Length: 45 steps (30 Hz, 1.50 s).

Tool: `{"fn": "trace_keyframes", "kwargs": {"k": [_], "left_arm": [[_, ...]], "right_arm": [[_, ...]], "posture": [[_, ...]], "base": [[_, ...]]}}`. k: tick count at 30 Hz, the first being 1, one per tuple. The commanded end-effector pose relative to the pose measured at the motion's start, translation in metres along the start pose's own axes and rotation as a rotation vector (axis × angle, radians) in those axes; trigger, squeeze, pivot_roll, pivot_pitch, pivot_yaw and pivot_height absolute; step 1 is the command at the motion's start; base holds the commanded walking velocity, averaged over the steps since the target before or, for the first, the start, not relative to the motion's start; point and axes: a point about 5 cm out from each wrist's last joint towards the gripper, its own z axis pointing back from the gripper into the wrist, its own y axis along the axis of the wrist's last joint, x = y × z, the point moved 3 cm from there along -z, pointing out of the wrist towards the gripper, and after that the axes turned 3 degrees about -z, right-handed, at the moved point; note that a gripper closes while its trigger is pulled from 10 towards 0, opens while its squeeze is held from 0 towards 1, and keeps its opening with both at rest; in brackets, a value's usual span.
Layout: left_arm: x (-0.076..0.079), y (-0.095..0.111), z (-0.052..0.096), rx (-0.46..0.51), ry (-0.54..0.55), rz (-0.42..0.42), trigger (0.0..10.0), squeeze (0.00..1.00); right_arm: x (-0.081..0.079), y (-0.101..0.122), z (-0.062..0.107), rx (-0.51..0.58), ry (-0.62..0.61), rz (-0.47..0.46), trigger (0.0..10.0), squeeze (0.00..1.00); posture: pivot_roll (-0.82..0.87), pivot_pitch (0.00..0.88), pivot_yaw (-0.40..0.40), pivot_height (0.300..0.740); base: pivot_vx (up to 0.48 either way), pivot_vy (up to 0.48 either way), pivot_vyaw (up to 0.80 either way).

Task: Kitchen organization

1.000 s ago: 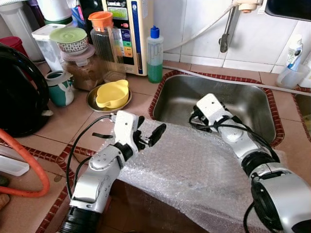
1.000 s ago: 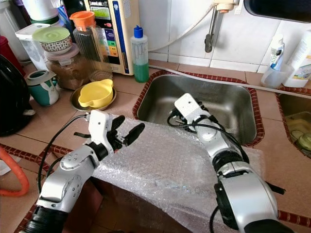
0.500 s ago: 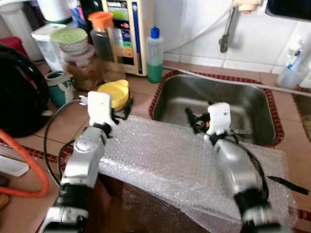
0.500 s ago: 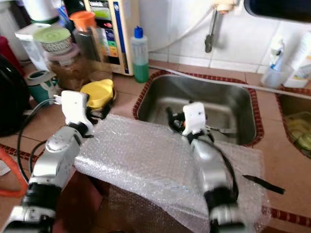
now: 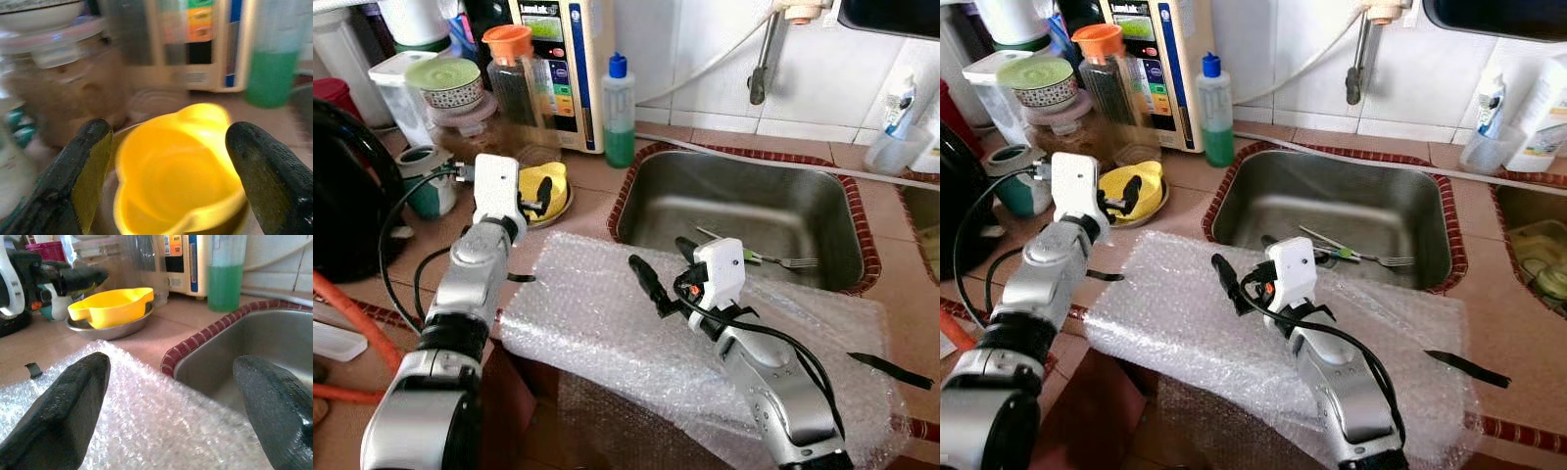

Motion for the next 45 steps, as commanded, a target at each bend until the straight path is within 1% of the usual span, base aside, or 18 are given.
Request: {"fn": "trace_keyframes", "kwargs": {"k": [1, 2, 4, 5, 6, 7, 8, 9, 10, 13, 16, 19, 22, 23, 24, 26, 32, 45], "left_arm": [[-0.016, 0.0, -0.003, -0.025, 0.086, 0.003, 10.0, 0.0], [-0.016, 0.0, -0.003, -0.025, 0.086, 0.003, 10.0, 0.0], [-0.023, -0.005, -0.004, -0.065, 0.133, 0.066, 10.0, 0.0], [-0.024, -0.007, -0.005, -0.079, 0.142, 0.085, 10.0, 0.0], [-0.025, -0.008, -0.006, -0.089, 0.147, 0.098, 10.0, 0.0], [-0.026, -0.01, -0.006, -0.105, 0.16, 0.129, 10.0, 0.0], [-0.026, -0.012, -0.006, -0.116, 0.17, 0.15, 10.0, 0.0], [-0.027, -0.014, -0.006, -0.134, 0.172, 0.164, 10.0, 0.0], [-0.027, -0.017, -0.006, -0.152, 0.176, 0.18, 10.0, 0.0], [-0.024, -0.025, -0.006, -0.201, 0.146, 0.216, 10.0, 0.0], [-0.018, -0.029, -0.007, -0.234, 0.108, 0.233, 10.0, 0.0], [-0.016, -0.03, -0.007, -0.246, 0.093, 0.238, 10.0, 0.0], [-0.012, -0.034, -0.006, -0.273, 0.062, 0.269, 10.0, 0.0], [-0.012, -0.033, -0.007, -0.269, 0.06, 0.262, 3.5, 0.0], [-0.013, -0.032, -0.007, -0.263, 0.06, 0.266, 0.0, 0.0], [-0.012, -0.031, -0.008, -0.265, 0.059, 0.289, 0.0, 0.0], [-0.011, -0.035, -0.007, -0.286, 0.047, 0.432, 0.0, 0.0], [-0.01, -0.037, -0.006, -0.298, 0.034, 0.542, 0.0, 0.0]], "right_arm": [[-0.005, 0.006, 0.0, 0.008, 0.013, -0.007, 10.0, 1.0], [-0.005, 0.006, 0.0, 0.008, 0.013, -0.007, 10.0, 1.0], [-0.006, 0.007, 0.001, 0.007, 0.023, -0.011, 10.0, 0.98], [-0.007, 0.008, 0.001, 0.002, 0.031, -0.012, 10.0, 0.92], [-0.008, 0.009, 0.002, -0.001, 0.037, -0.014, 10.0, 0.9], [-0.011, 0.01, 0.002, -0.004, 0.056, -0.018, 10.0, 0.84], [-0.013, 0.01, 0.002, -0.008, 0.07, -0.021, 10.0, 0.84], [-0.017, 0.011, 0.003, -0.012, 0.091, -0.019, 10.0, 0.24], [-0.019, 0.012, 0.003, -0.015, 0.109, -0.018, 10.0, 0.0], [-0.023, 0.013, 0.003, -0.019, 0.131, -0.014, 10.0, 0.0], [-0.022, 0.014, 0.003, -0.025, 0.127, -0.008, 10.0, 0.0], [-0.022, 0.014, 0.003, -0.029, 0.126, -0.006, 10.0, 0.0], [-0.022, 0.014, 0.003, -0.034, 0.125, 0.001, 10.0, 0.0], [-0.022, 0.014, 0.003, -0.034, 0.124, 0.003, 10.0, 0.0], [-0.021, 0.014, 0.002, -0.036, 0.122, 0.006, 10.0, 0.0], [-0.02, 0.013, 0.002, -0.037, 0.118, 0.008, 10.0, 0.0], [-0.018, 0.013, 0.0, -0.041, 0.109, 0.023, 10.0, 0.0], [-0.016, 0.011, -0.002, -0.045, 0.1, 0.028, 10.0, 0.0]], "posture": [[-0.01, 0.038, 0.109, 0.74], [-0.01, 0.038, 0.109, 0.74], [-0.01, 0.038, 0.109, 0.74], [-0.01, 0.036, 0.108, 0.74], [-0.01, 0.036, 0.108, 0.74], [-0.01, 0.035, 0.105, 0.74], [-0.01, 0.035, 0.105, 0.74], [-0.01, 0.035, 0.105, 0.74], [-0.01, 0.035, 0.105, 0.74], [-0.01, 0.038, 0.105, 0.74], [-0.01, 0.039, 0.105, 0.74], [-0.01, 0.04, 0.107, 0.74], [-0.01, 0.039, 0.108, 0.74], [-0.01, 0.039, 0.108, 0.74], [-0.01, 0.039, 0.11, 0.74], [0.0, 0.039, 0.109, 0.74], [0.0, 0.038, 0.109, 0.74], [0.0, 0.039, 0.106, 0.74]], "base": [[0.0, 0.0, 0.0], [0.0, 0.0, 0.0], [0.0, 0.0, 0.0], [0.0, 0.0, 0.0], [0.0, 0.0, 0.0], [0.0, 0.0, 0.0], [0.0, 0.0, 0.0], [0.0, 0.0, 0.0], [0.0, 0.0, 0.0], [0.0, 0.0, 0.0], [0.0, 0.0, 0.0], [0.0, 0.0, 0.0], [0.0, 0.0, 0.0], [0.0, 0.0, 0.0], [0.0, 0.0, 0.0], [0.0, 0.0, 0.0], [0.0, 0.0, 0.0], [0.0, 0.0, 0.0]]}}
